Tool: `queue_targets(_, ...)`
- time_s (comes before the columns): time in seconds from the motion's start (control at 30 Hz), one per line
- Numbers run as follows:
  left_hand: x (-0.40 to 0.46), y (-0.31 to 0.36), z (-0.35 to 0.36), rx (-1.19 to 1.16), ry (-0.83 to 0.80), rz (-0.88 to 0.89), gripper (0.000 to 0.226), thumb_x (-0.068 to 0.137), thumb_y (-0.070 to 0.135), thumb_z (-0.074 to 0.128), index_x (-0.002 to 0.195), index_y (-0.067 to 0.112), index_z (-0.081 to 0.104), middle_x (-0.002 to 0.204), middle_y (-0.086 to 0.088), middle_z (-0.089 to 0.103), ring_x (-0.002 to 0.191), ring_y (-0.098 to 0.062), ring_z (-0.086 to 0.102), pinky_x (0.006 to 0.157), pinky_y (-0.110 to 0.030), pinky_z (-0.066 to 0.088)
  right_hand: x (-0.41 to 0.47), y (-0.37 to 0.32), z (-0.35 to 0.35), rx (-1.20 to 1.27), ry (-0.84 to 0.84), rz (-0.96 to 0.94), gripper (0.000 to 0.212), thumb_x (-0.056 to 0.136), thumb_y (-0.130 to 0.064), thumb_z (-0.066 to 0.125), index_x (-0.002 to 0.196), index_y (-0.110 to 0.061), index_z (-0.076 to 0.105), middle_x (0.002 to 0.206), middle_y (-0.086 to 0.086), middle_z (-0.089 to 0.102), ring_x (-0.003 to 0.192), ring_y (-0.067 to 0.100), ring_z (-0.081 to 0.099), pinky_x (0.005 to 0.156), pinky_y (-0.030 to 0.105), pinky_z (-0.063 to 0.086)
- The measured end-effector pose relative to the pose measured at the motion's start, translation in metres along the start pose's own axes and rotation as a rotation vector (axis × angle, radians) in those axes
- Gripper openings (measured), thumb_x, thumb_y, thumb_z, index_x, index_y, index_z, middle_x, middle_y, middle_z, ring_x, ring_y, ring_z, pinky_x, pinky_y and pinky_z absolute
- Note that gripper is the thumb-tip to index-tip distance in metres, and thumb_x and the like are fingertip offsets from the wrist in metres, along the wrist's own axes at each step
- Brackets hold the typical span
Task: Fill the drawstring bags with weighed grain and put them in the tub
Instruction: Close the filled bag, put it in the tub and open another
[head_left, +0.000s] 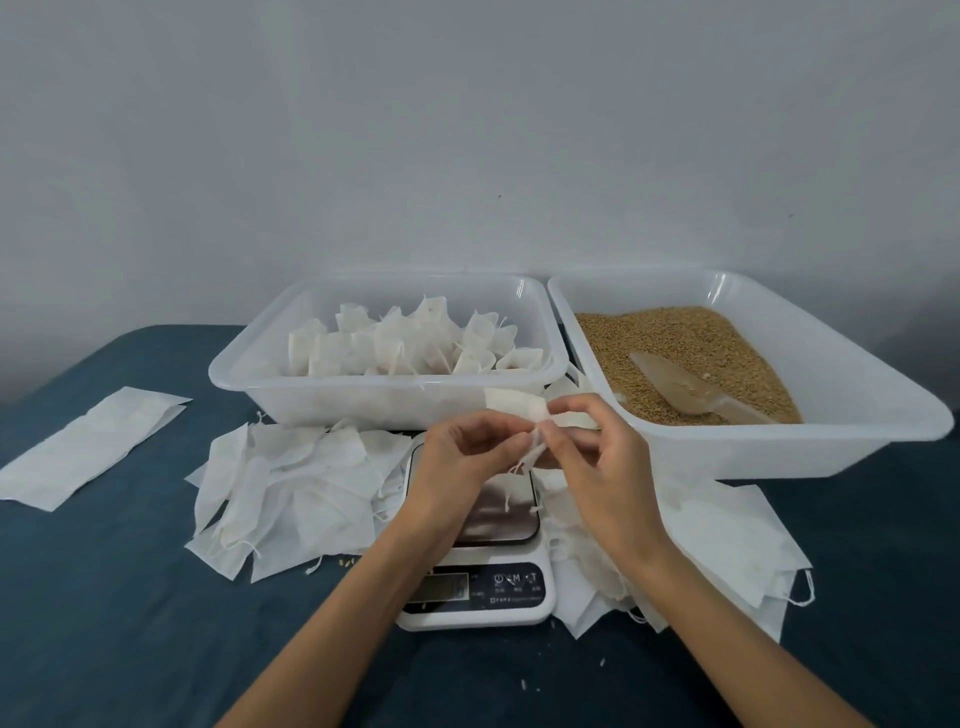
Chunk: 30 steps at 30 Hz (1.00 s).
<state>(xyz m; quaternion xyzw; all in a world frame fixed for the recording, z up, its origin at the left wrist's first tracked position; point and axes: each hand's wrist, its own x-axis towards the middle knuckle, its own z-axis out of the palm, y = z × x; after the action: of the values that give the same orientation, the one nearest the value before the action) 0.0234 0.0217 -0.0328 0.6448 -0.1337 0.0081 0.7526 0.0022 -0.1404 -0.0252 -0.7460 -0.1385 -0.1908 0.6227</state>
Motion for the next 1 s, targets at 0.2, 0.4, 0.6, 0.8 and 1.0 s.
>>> queue_targets(0.2, 0.002, 0.001, -0.003, -0.112, 0.138, 0.003, 0.009, 0.097, 0.001, 0.07, 0.104, 0.005, 0.074, 0.086, -0.012, 0.068, 0.073, -0.02, 0.065, 0.079, -0.027, 0.058, 0.0, 0.007, 0.0, -0.254, 0.03, -0.126, 0.019, 0.102, -0.003, 0.055, 0.098, -0.019, 0.064, 0.091, -0.01, 0.074, 0.076, 0.005, 0.073, 0.07, 0.029, 0.058)
queue_targets(0.4, -0.002, 0.007, 0.002, -0.018, 0.033, 0.054, 0.011, 0.091, 0.002, 0.077, 0.101, 0.006, 0.074, 0.085, -0.01, 0.073, 0.073, -0.019, 0.065, 0.075, -0.025, 0.056, 0.002, 0.002, 0.002, -0.046, -0.069, 0.017, 0.023, 0.105, -0.033, 0.055, 0.103, -0.024, 0.076, 0.091, -0.005, 0.077, 0.085, 0.012, 0.074, 0.081, 0.029, 0.058)
queue_targets(0.6, -0.004, 0.01, 0.003, 0.104, 0.164, 0.084, 0.009, 0.095, 0.019, 0.077, 0.098, 0.027, 0.081, 0.107, 0.001, 0.076, 0.096, -0.013, 0.07, 0.08, -0.023, 0.056, 0.01, 0.002, -0.007, 0.148, 0.035, 0.074, 0.011, 0.097, -0.02, 0.068, 0.095, -0.011, 0.075, 0.085, 0.007, 0.075, 0.08, 0.019, 0.07, 0.076, 0.033, 0.057)
queue_targets(0.8, -0.001, 0.013, -0.004, -0.044, 0.163, -0.022, 0.013, 0.097, 0.011, 0.071, 0.1, 0.02, 0.08, 0.099, 0.003, 0.075, 0.096, -0.018, 0.065, 0.081, -0.031, 0.049, 0.011, -0.001, -0.007, 0.212, -0.035, 0.103, 0.013, 0.1, -0.017, 0.063, 0.094, -0.01, 0.072, 0.077, 0.0, 0.068, 0.069, 0.004, 0.058, 0.066, 0.018, 0.046)
queue_targets(1.0, -0.003, 0.014, 0.002, 0.211, 0.257, 0.216, 0.03, 0.09, -0.01, 0.07, 0.085, 0.019, 0.08, 0.091, 0.002, 0.078, 0.092, -0.013, 0.072, 0.083, -0.02, 0.054, 0.006, 0.0, -0.006, -0.267, 0.228, -0.162, 0.01, 0.091, -0.022, 0.075, 0.087, -0.013, 0.072, 0.092, -0.003, 0.058, 0.072, 0.017, 0.057, 0.07, 0.03, 0.051)
